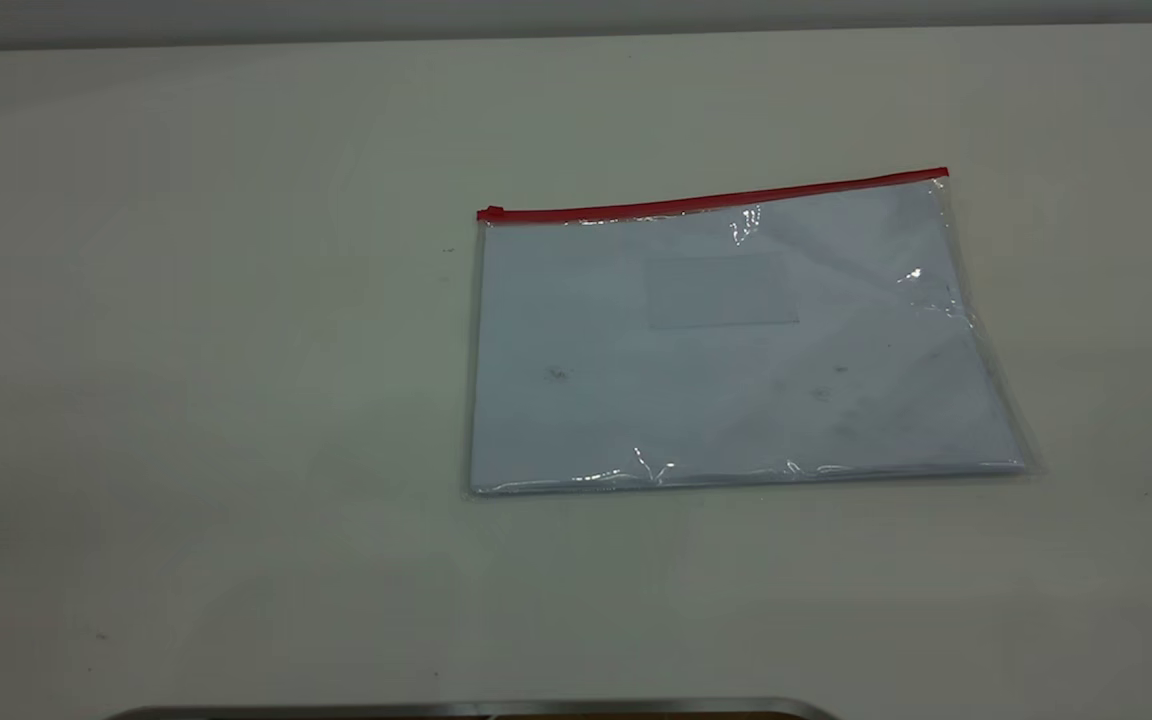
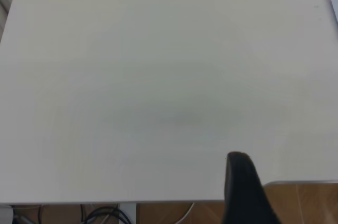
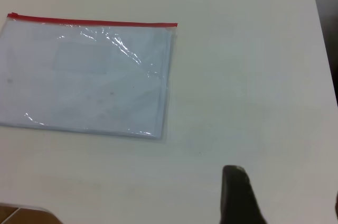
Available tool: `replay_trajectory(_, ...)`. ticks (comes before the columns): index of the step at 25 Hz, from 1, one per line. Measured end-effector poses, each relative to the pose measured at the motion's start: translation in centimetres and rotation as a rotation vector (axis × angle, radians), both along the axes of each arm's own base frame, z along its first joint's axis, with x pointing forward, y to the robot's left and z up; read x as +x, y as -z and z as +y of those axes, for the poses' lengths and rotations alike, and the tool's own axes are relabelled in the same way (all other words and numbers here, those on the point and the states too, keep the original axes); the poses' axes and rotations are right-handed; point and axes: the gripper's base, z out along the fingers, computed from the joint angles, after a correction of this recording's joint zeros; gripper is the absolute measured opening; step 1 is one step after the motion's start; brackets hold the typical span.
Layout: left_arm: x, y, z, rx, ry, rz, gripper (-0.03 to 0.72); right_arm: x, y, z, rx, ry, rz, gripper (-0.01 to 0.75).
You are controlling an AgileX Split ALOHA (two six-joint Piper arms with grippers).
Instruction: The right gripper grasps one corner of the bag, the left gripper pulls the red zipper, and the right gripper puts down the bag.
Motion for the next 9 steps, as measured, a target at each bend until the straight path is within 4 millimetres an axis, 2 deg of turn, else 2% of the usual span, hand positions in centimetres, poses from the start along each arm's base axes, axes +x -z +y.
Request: replay_trajectory(9,0.0,0.0,0.0,-0.001,0.0,0.0,0.484,0.01,-0.02,0.0,0.0,0.0,-0.002,0.409)
